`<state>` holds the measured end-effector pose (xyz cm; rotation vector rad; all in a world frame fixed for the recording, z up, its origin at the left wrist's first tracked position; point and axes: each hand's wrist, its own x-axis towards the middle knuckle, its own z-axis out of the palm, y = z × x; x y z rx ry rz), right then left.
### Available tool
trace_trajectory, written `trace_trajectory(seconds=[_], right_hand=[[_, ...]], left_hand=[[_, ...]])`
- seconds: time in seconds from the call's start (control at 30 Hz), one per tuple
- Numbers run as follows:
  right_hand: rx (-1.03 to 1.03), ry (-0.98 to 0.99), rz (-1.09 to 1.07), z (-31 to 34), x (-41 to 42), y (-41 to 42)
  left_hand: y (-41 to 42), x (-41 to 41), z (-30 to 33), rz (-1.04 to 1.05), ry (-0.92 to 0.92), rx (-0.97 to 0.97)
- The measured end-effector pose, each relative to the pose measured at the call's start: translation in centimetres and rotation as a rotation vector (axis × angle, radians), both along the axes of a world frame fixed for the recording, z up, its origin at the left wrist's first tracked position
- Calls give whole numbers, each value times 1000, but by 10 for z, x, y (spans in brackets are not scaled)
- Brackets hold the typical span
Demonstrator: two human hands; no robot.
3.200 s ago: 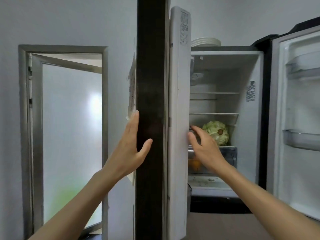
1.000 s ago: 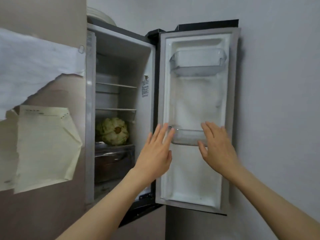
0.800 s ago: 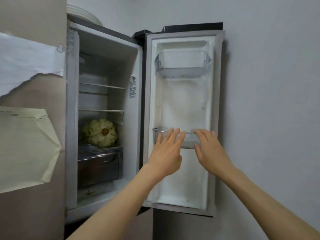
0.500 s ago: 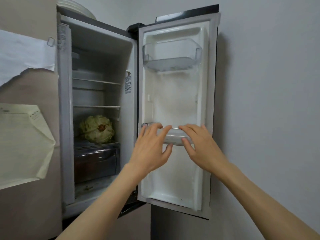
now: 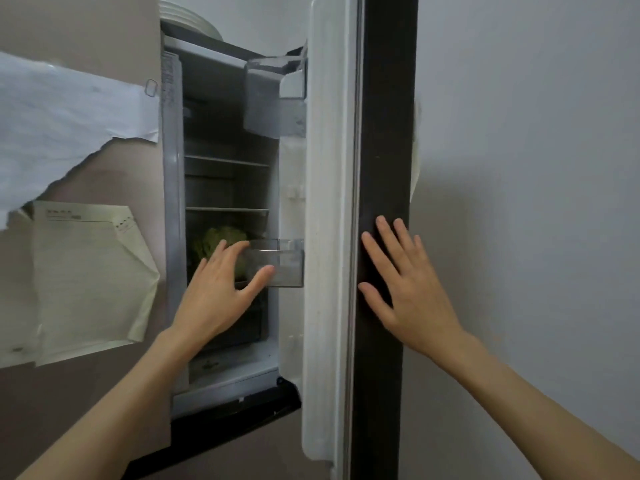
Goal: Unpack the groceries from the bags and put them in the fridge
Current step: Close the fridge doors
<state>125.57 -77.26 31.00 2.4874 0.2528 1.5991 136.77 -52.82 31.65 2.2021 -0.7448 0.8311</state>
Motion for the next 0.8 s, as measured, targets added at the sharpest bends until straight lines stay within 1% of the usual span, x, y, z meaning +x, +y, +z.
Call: trace_trajectory(seconds=[0.1, 0.23, 0.33, 0.43, 0.47, 0.6, 0.67, 0.8], right_hand=[[-23, -19, 61, -3, 17, 37], [-136, -19, 106, -2, 42, 82], [-192, -12, 208, -1, 64, 116], [-122, -20, 302, 3, 89, 145], [-95, -30, 286, 4, 99, 154], [-29, -56, 106, 8, 145, 177], [-12, -43, 82, 5, 170, 185], [96, -94, 193, -11, 211, 196]], left_hand=[[23, 10, -7, 59, -92, -7], [56, 22, -14, 164, -320, 98], [85, 28, -16, 281, -433, 143], [120, 36, -13, 397, -450, 171], [131, 40, -12, 427, -443, 191], [171, 59, -11, 534, -450, 272], [185, 69, -14, 588, -453, 305], [203, 90, -21, 660, -451, 358]])
